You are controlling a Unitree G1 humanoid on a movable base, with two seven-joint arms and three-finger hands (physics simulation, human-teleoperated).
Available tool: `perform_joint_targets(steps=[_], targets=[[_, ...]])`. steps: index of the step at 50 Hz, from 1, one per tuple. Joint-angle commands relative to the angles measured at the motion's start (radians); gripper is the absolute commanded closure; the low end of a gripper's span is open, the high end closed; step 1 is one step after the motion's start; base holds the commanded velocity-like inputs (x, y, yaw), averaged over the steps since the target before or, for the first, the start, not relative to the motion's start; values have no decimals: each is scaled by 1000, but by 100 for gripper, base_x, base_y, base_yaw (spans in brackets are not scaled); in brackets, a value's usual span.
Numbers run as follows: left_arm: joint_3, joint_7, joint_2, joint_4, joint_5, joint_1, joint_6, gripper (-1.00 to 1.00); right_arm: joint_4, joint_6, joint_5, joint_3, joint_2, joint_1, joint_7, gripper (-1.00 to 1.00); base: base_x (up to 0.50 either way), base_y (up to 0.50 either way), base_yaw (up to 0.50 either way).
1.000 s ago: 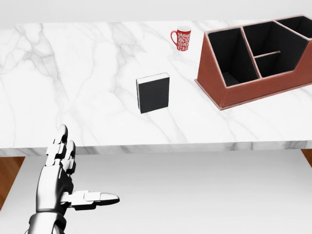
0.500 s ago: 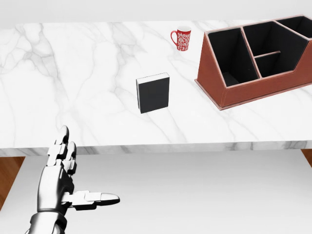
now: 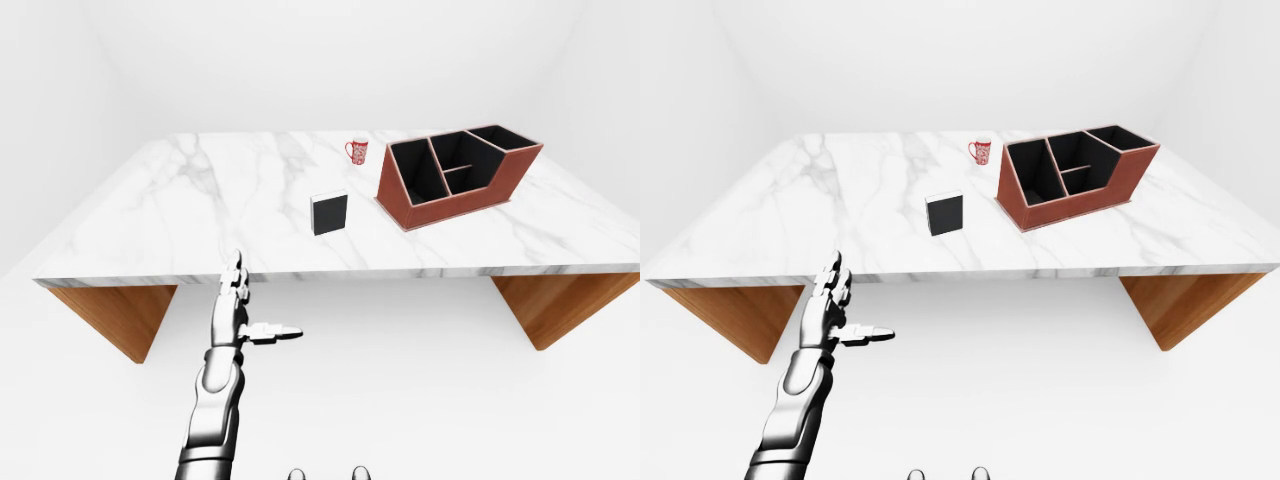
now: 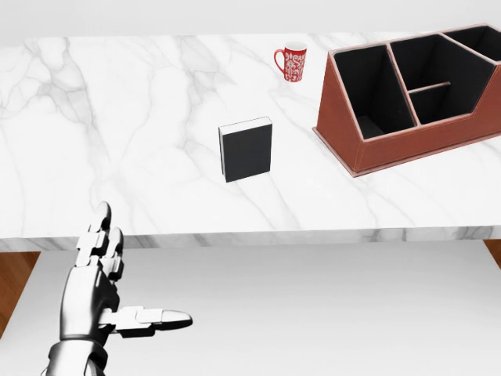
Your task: Pick up the book and place it in the left compartment of the caddy.
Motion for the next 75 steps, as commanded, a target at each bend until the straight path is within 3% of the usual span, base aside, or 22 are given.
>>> perform_joint_targets(steps=[1, 23, 53, 75], targets=[[9, -6, 3, 19, -19, -13, 0, -100, -23, 0, 8, 5, 12, 7, 13, -100, 0, 0, 0], [-6, -14, -1, -6, 0, 4, 0, -100, -51, 0, 81, -28, 22, 24, 50, -100, 0, 0, 0], [-6, -12, -1, -21, 11, 8, 0, -100, -48, 0, 56, -13, 27, 26, 77, -100, 0, 0, 0], [-7, -15, -3, -38, 7, 17, 0, -100, -48, 0, 60, -18, 29, 25, 78, -100, 0, 0, 18]])
